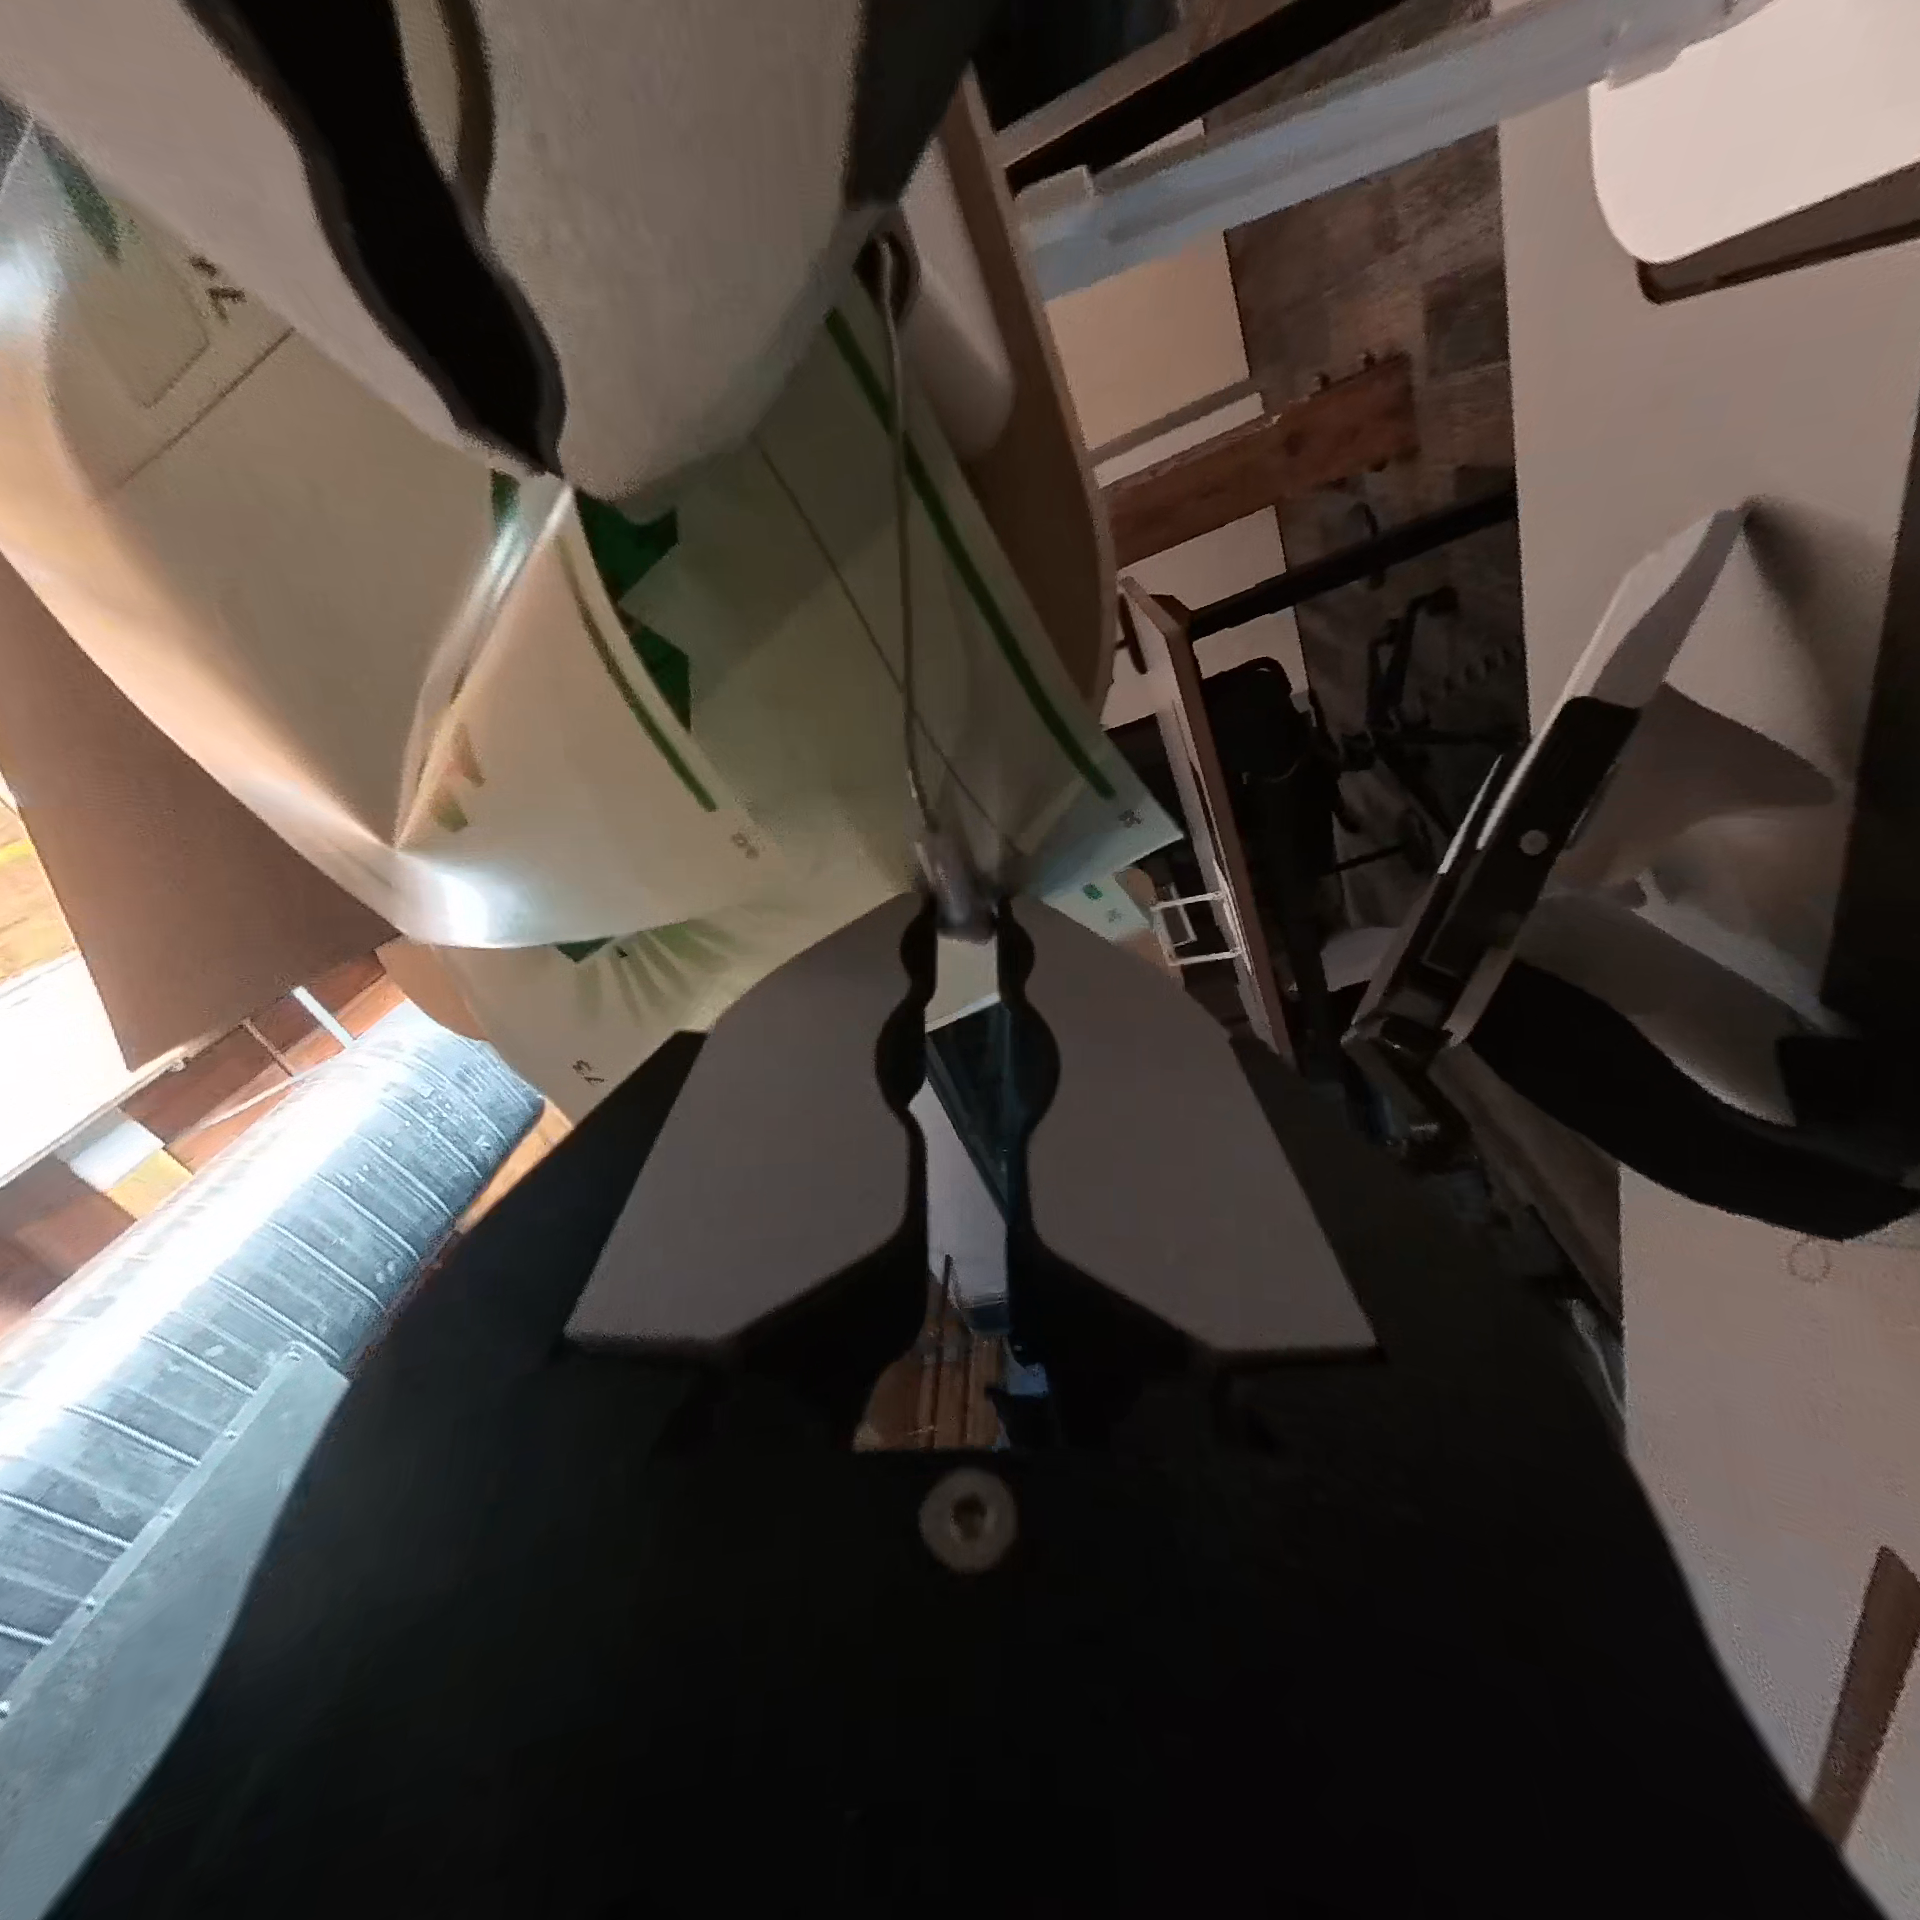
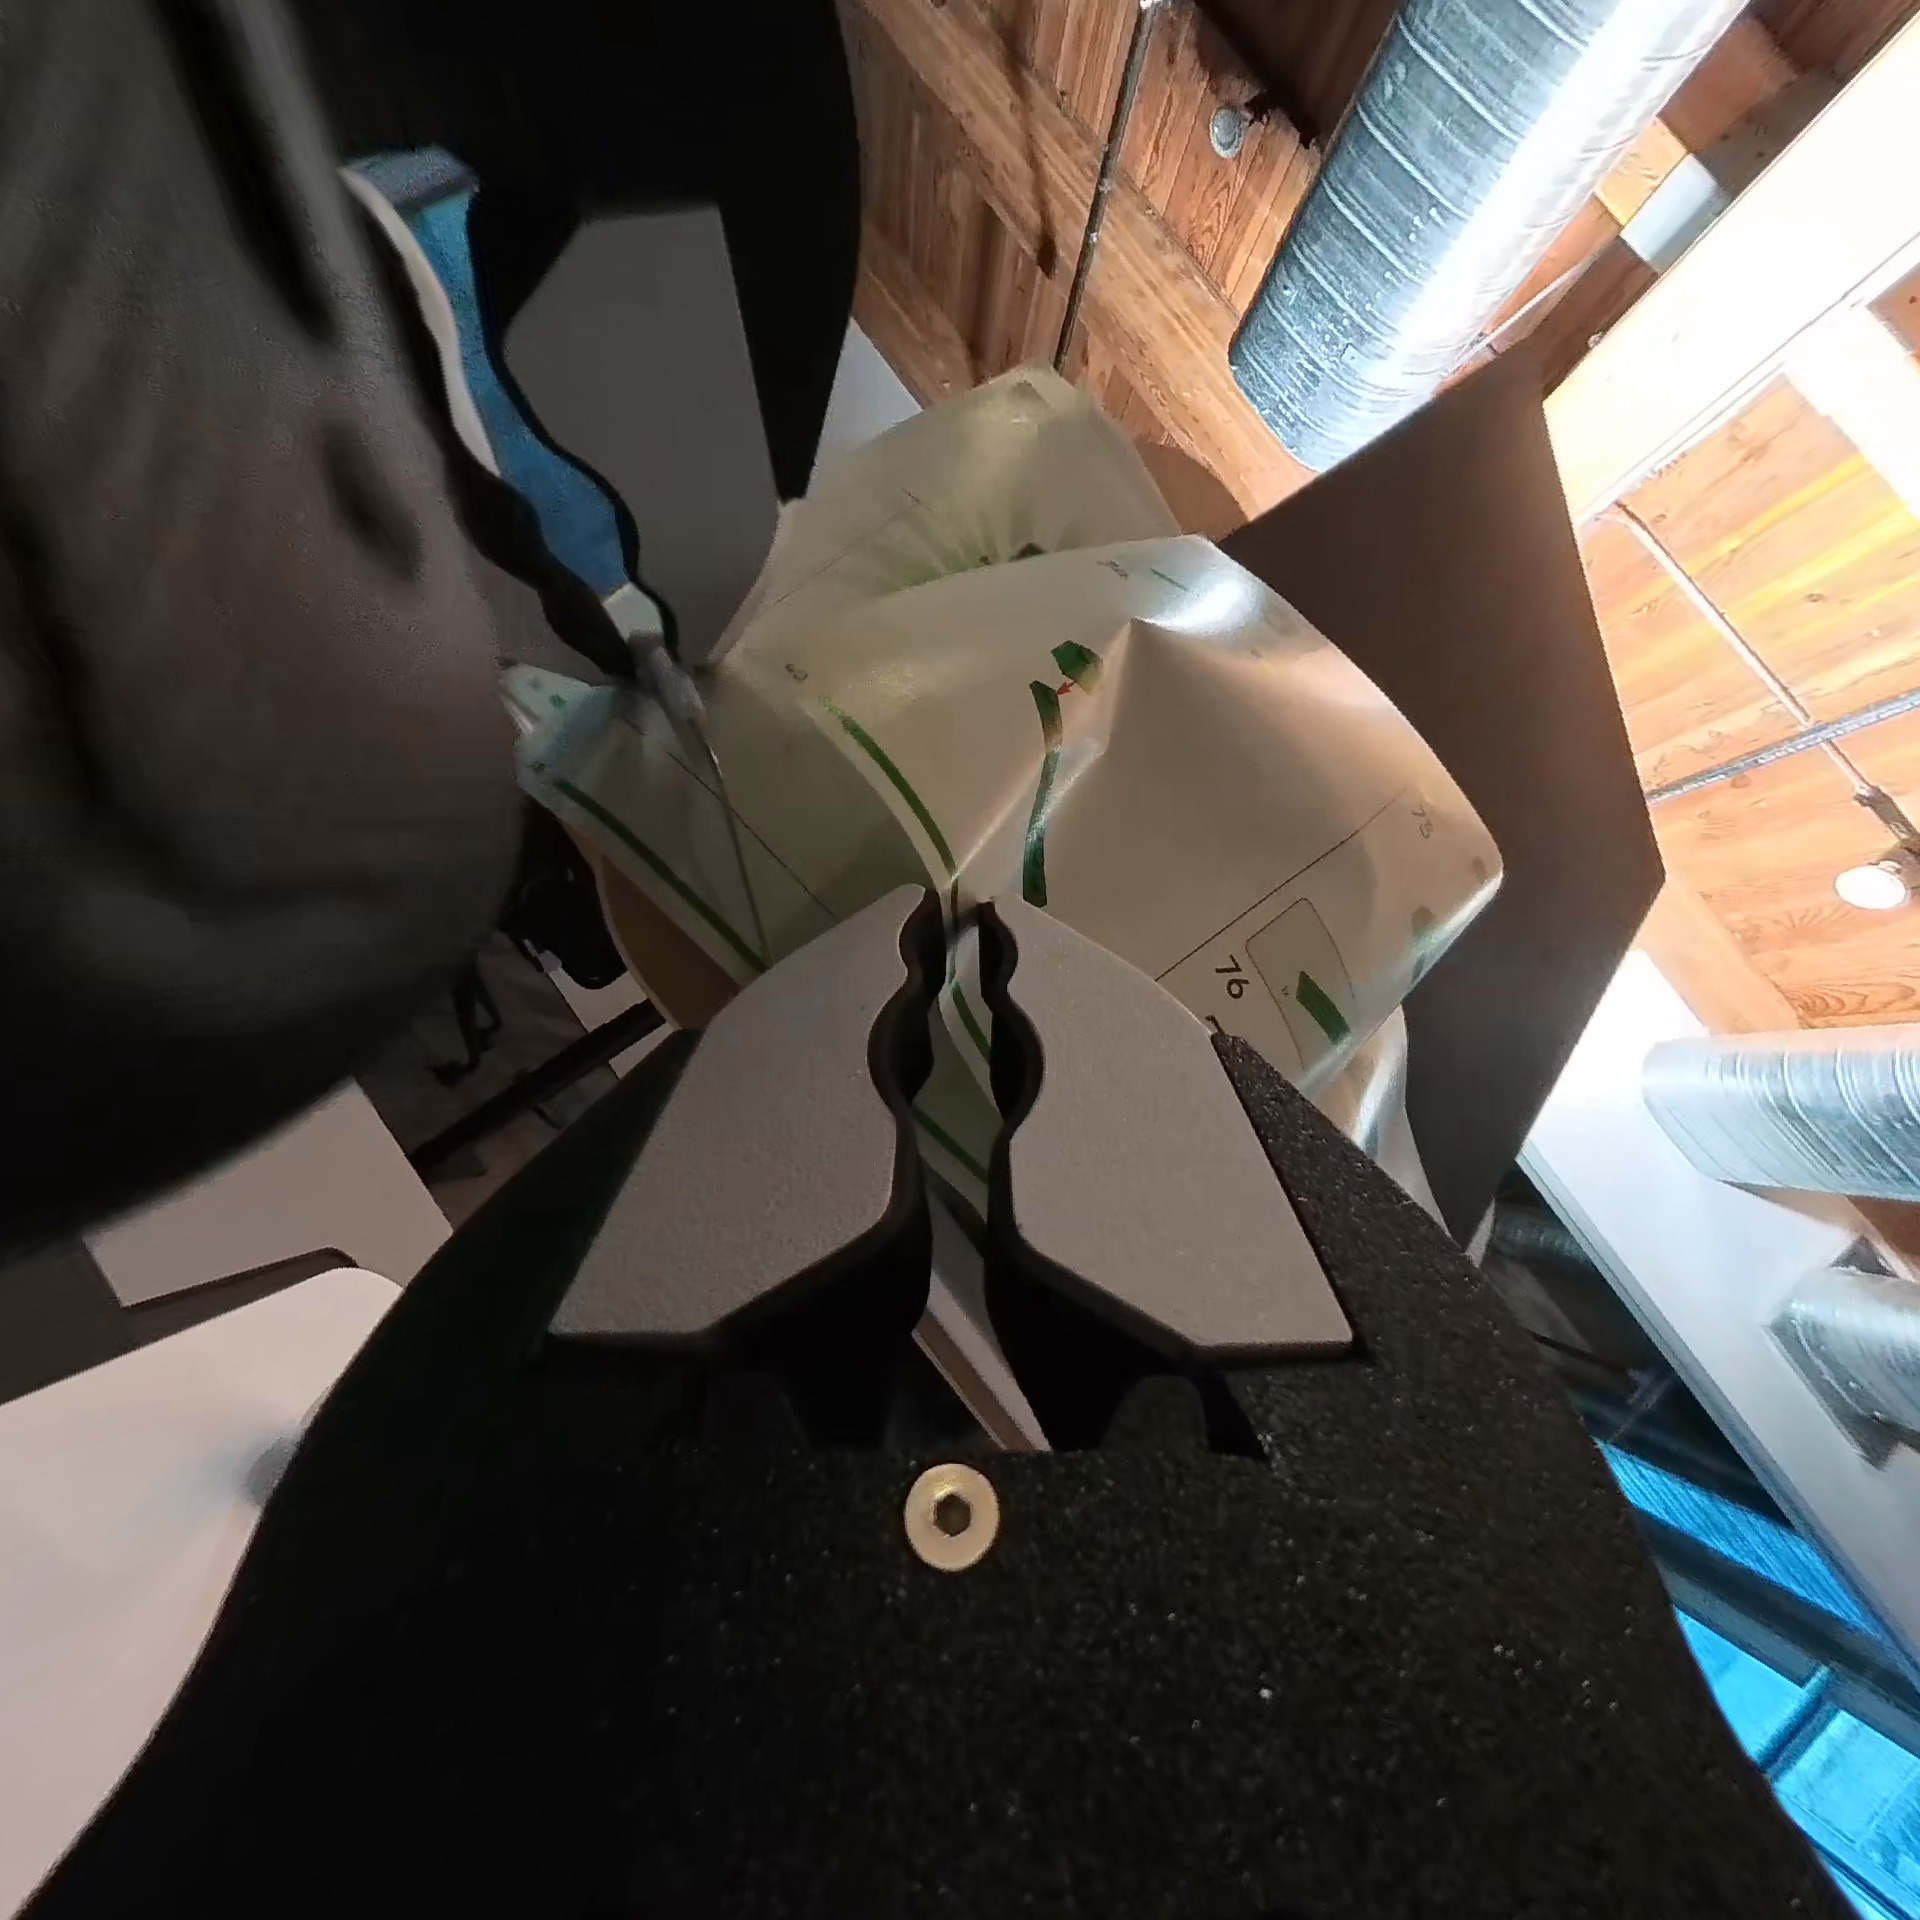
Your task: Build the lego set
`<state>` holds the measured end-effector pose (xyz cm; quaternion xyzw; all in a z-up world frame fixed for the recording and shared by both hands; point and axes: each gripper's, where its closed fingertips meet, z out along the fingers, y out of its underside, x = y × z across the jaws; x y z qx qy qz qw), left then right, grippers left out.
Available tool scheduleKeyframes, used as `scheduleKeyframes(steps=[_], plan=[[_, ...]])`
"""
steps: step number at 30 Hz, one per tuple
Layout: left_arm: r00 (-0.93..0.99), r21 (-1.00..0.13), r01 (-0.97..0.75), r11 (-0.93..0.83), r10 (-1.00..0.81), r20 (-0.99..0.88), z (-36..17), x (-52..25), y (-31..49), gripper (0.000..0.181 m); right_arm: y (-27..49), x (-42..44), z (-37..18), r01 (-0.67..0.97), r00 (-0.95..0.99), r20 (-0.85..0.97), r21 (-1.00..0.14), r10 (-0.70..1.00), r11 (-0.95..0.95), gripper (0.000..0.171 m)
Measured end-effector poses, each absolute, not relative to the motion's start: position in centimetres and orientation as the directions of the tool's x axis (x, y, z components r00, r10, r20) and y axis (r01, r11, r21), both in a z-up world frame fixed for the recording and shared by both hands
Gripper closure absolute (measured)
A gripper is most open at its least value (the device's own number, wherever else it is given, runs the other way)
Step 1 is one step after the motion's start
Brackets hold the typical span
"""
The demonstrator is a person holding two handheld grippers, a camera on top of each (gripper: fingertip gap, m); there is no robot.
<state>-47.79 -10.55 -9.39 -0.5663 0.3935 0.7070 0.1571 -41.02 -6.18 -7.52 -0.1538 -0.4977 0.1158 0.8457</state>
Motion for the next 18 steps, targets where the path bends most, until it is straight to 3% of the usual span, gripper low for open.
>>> scheduleKeyframes(steps=[10,13,18], plan=[[-0.287,0.411,-0.651,-0.638,-0.295,-0.911,-10.4,-47.2,-11.3,0.172,-6.7,-42.1,-7.3,0.022,0.393,0.853,-0.382,0.343,0.924,0.163],[-0.269,0.405,-0.662,-0.631,-0.304,-0.914,-10.6,-46.9,-11.5,0.172,-6.3,-42.9,-8.8,0.05,0.265,0.879,-0.422,0.395,0.905,0.157],[-0.265,0.427,-0.664,-0.614,-0.341,-0.902,-11.0,-46.5,-11.7,0.172,-7.6,-42.9,-10.0,-0.042,0.053,0.851,-0.521,0.523,0.852,0.156]])
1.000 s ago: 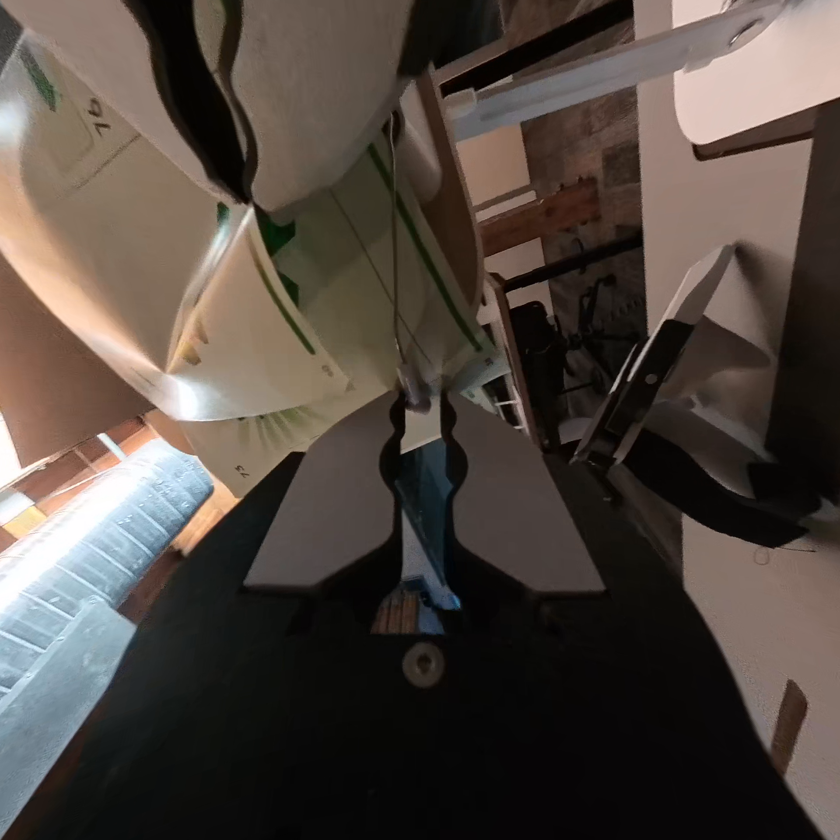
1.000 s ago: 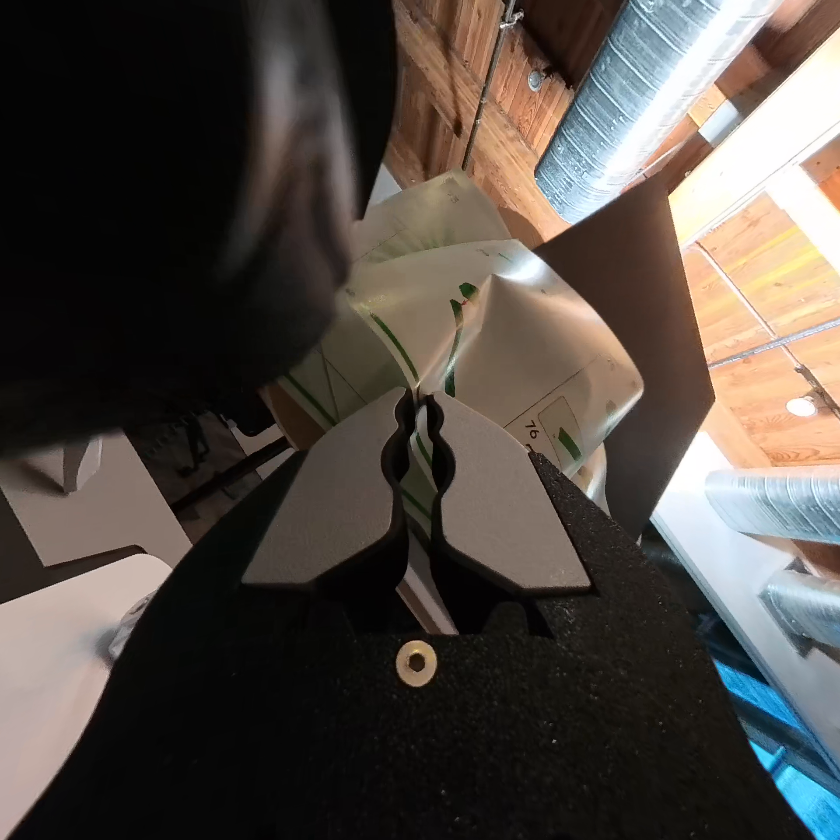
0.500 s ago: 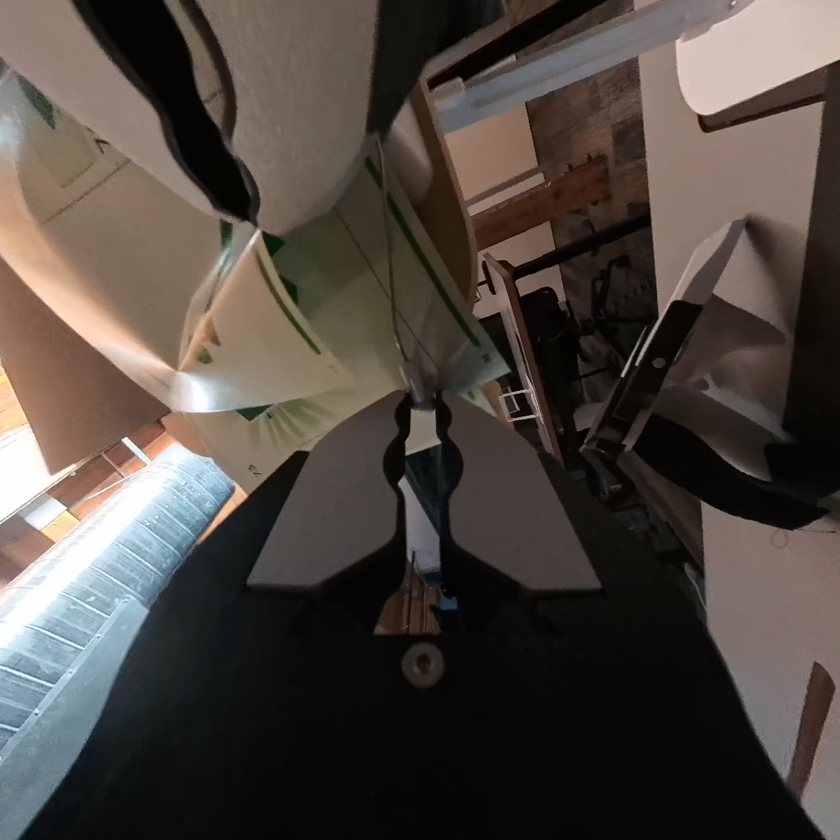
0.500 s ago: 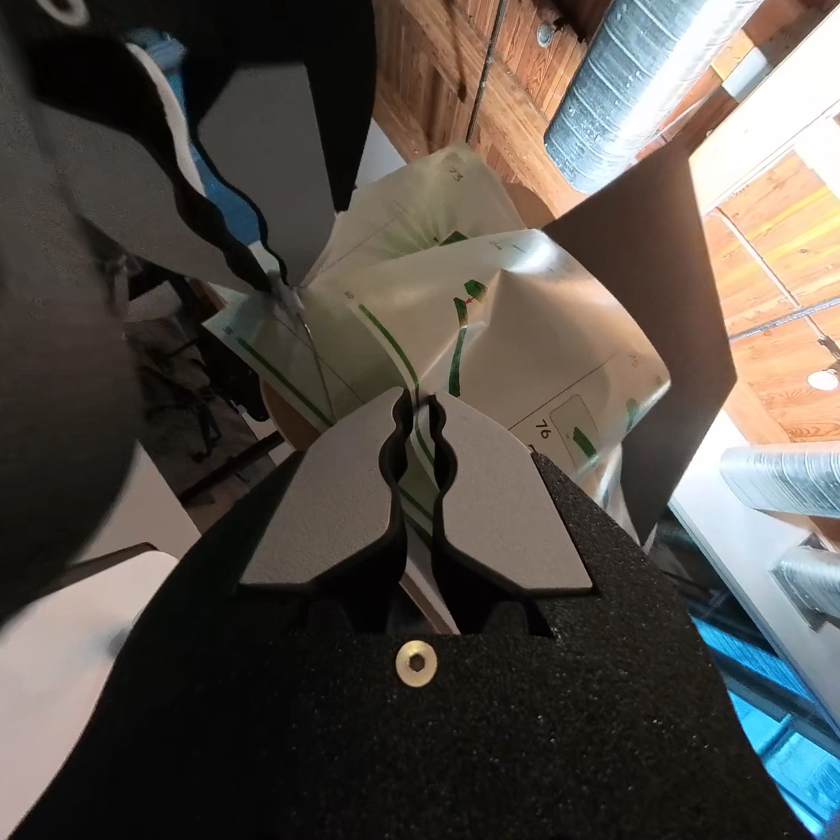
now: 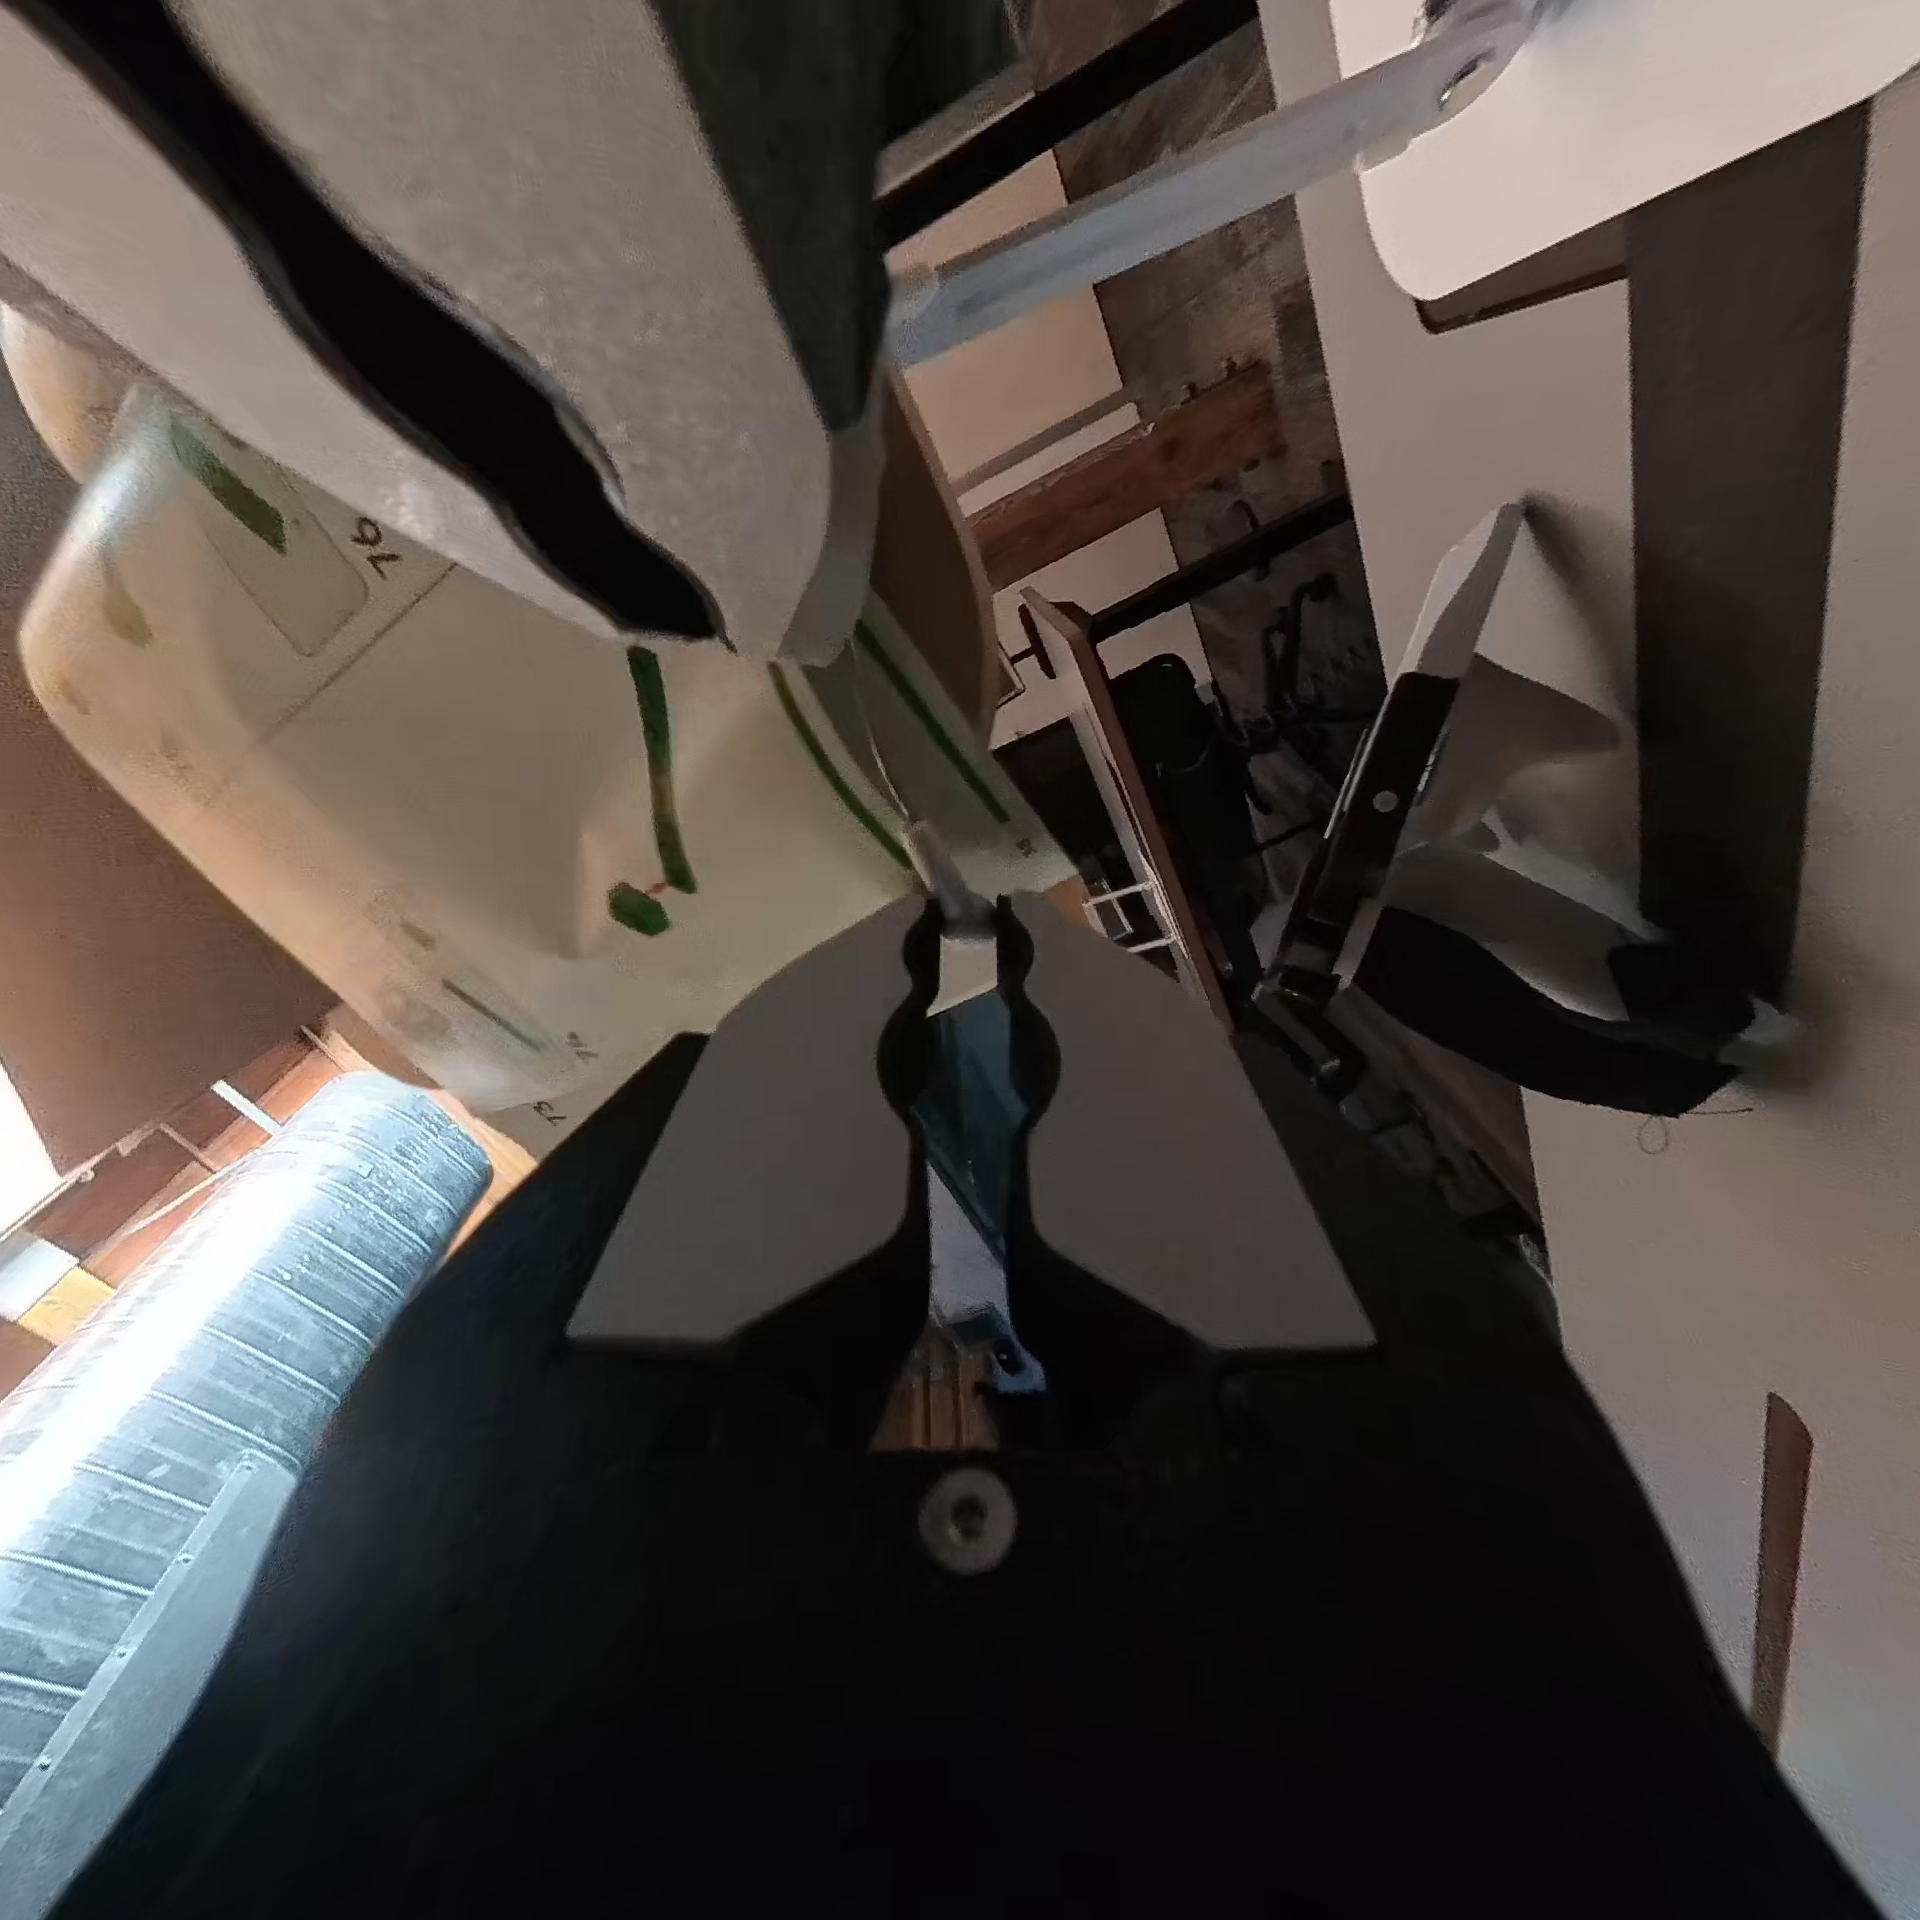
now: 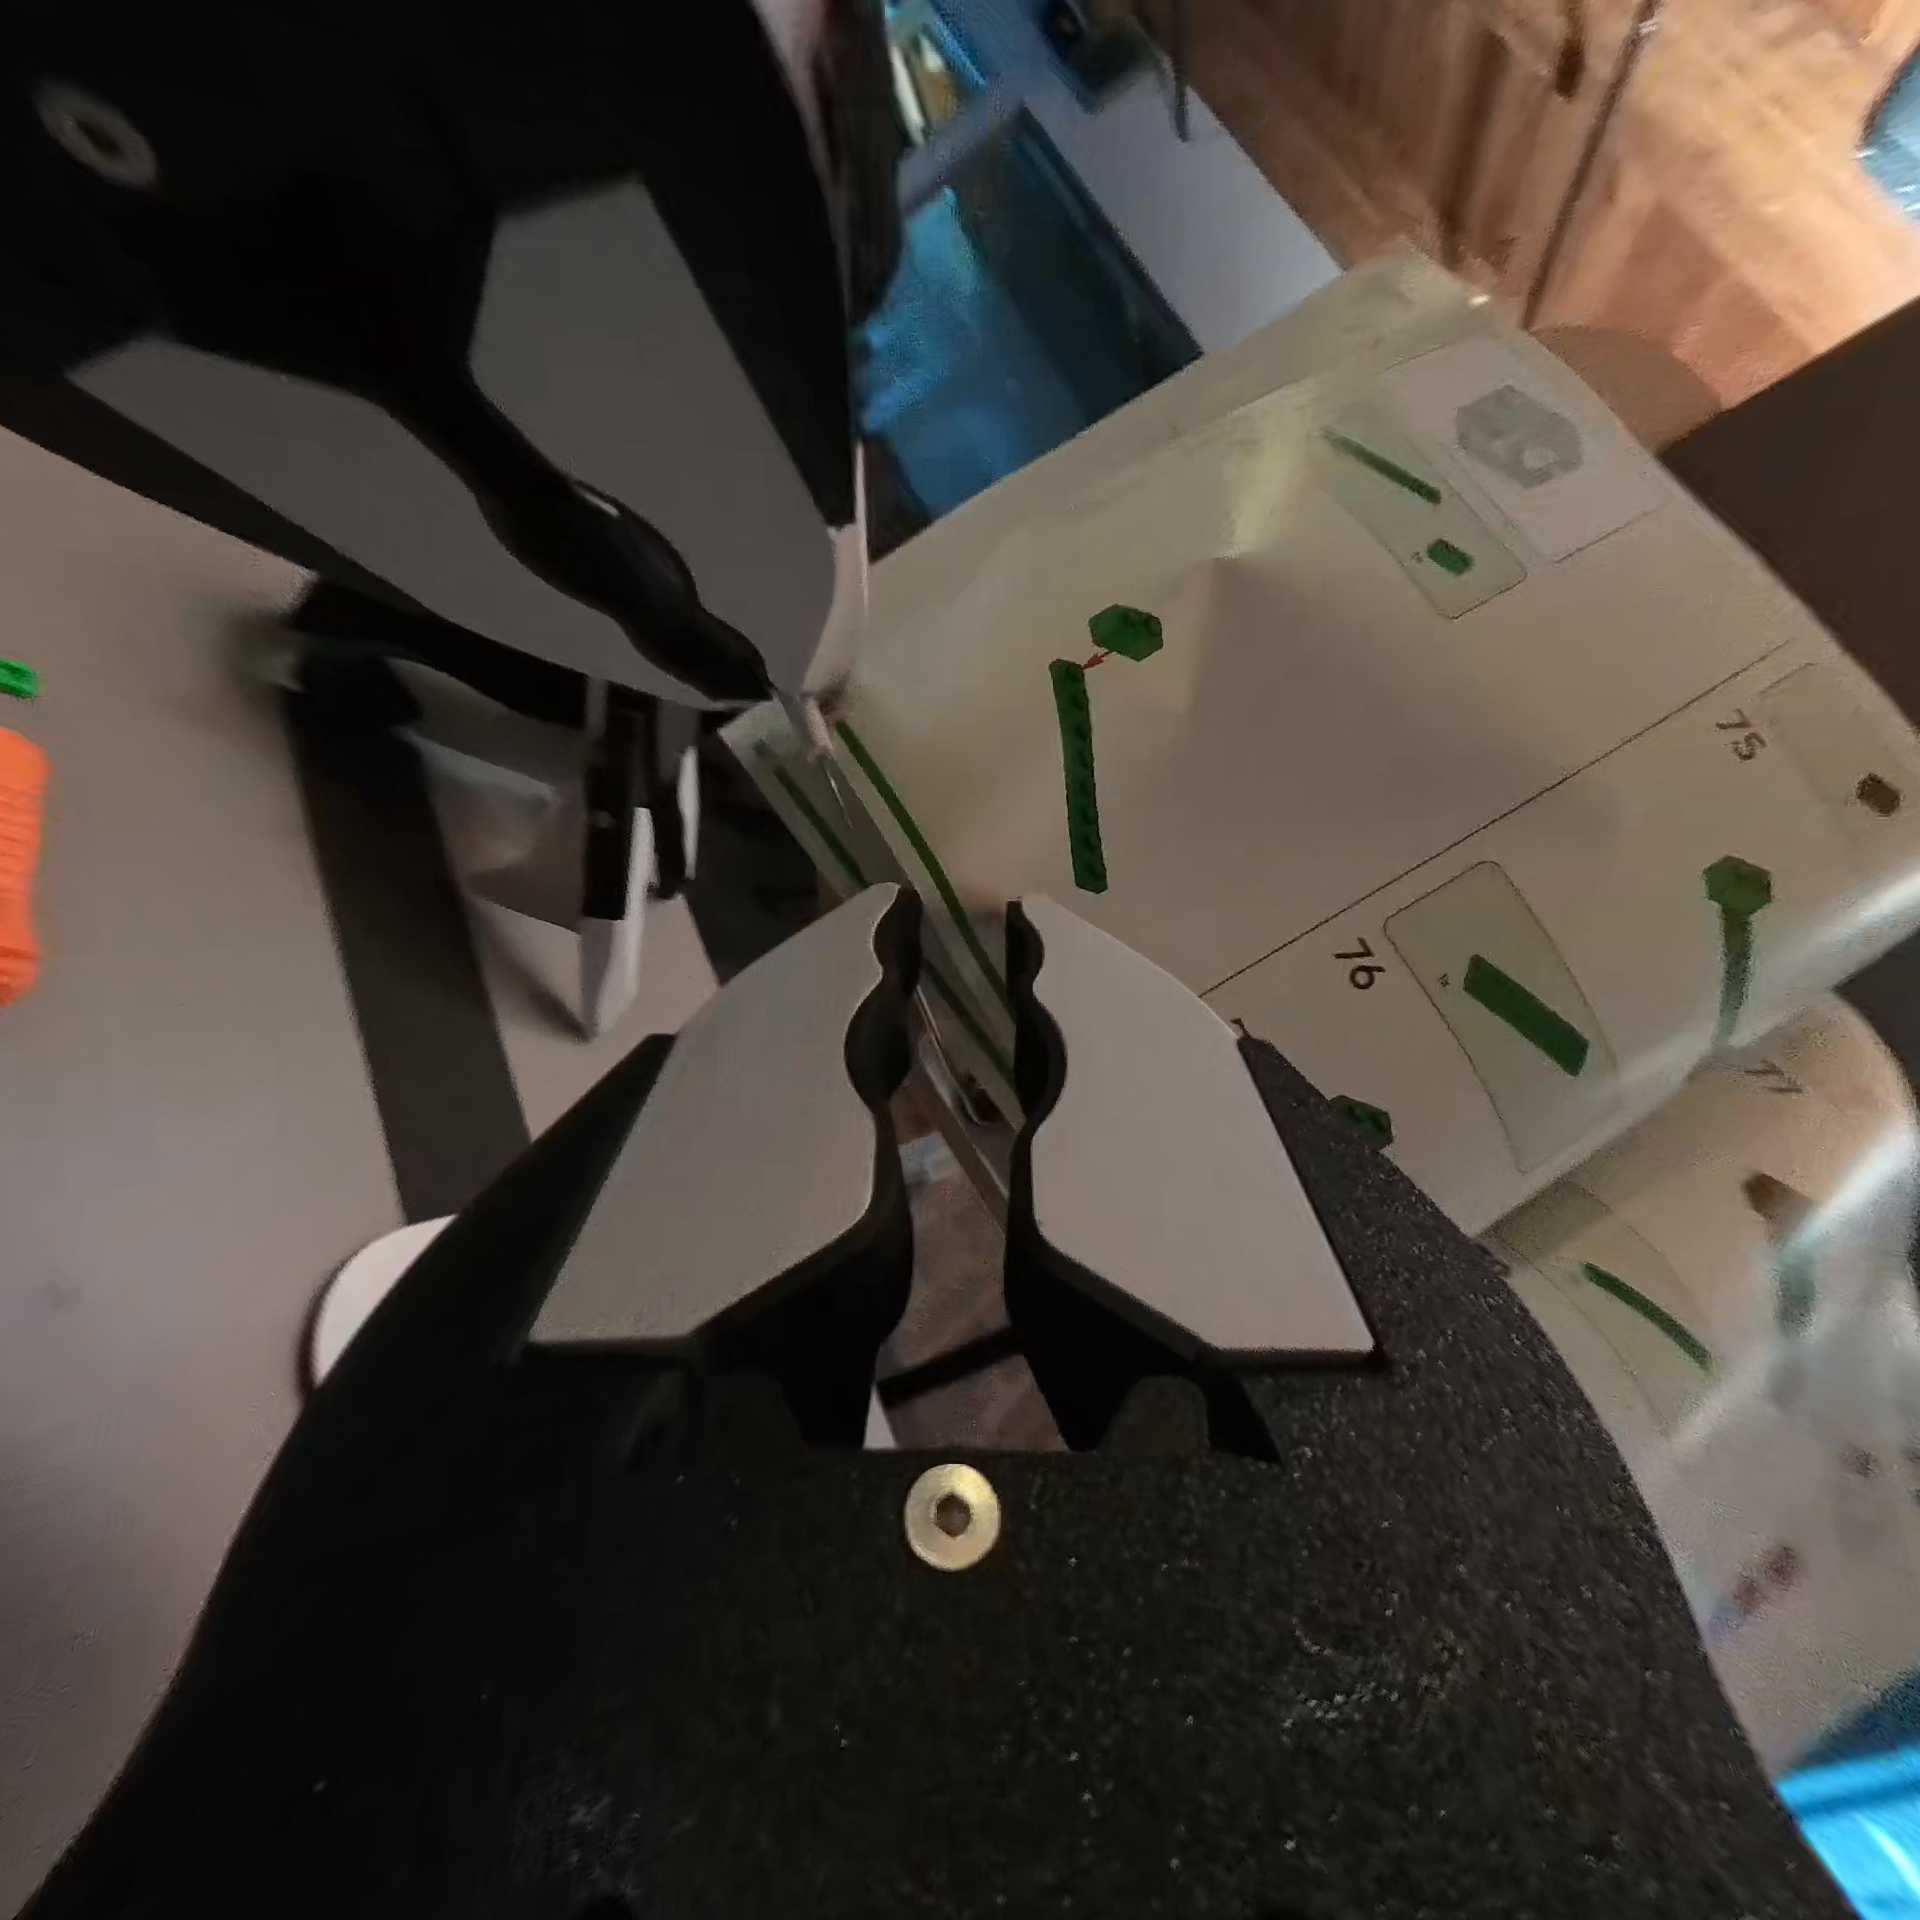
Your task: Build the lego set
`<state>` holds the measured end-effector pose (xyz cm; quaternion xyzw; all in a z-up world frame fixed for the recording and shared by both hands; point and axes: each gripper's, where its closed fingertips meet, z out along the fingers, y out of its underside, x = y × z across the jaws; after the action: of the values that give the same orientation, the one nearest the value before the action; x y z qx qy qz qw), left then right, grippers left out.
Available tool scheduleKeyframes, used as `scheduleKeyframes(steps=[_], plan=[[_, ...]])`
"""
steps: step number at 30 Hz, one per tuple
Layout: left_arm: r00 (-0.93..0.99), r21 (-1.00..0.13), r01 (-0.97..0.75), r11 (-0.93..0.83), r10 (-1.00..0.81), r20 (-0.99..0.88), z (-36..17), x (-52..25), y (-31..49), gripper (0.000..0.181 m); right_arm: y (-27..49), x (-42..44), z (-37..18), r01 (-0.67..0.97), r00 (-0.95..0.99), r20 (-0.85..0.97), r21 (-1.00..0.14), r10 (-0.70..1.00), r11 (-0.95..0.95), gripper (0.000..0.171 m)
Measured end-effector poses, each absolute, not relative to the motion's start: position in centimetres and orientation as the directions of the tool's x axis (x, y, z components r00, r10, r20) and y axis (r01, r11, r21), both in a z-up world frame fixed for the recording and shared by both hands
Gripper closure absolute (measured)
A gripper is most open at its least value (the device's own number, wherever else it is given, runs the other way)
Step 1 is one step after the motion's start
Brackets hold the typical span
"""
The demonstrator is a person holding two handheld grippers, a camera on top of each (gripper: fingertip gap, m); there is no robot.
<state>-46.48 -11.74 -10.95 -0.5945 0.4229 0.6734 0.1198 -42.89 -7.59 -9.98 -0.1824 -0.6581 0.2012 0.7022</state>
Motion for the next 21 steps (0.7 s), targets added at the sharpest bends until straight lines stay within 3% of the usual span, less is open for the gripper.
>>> scheduleKeyframes(steps=[4,10,13,21], plan=[[-0.294,0.463,-0.66,-0.592,-0.363,-0.884,-11.0,-46.1,-11.9,0.172,-8.6,-42.6,-10.9,-0.074,-0.138,0.747,-0.663,0.65,0.745,0.136],[-0.312,0.48,-0.661,-0.577,-0.37,-0.875,-10.8,-45.8,-11.9,0.172,-9.3,-41.8,-10.2,-0.104,-0.394,0.341,-0.939,0.854,0.327,0.111],[-0.337,0.494,-0.652,-0.576,-0.363,-0.869,-10.6,-45.9,-11.7,0.172,-9.3,-41.4,-9.2,-0.125,-0.453,0.217,-0.976,0.865,0.179,0.105],[-0.458,0.574,-0.57,-0.589,-0.352,-0.816,-9.9,-46.8,-11.1,0.171,-10.5,-41.5,-9.7,-0.106,-0.487,0.217,-0.976,0.846,0.19,0.099]])
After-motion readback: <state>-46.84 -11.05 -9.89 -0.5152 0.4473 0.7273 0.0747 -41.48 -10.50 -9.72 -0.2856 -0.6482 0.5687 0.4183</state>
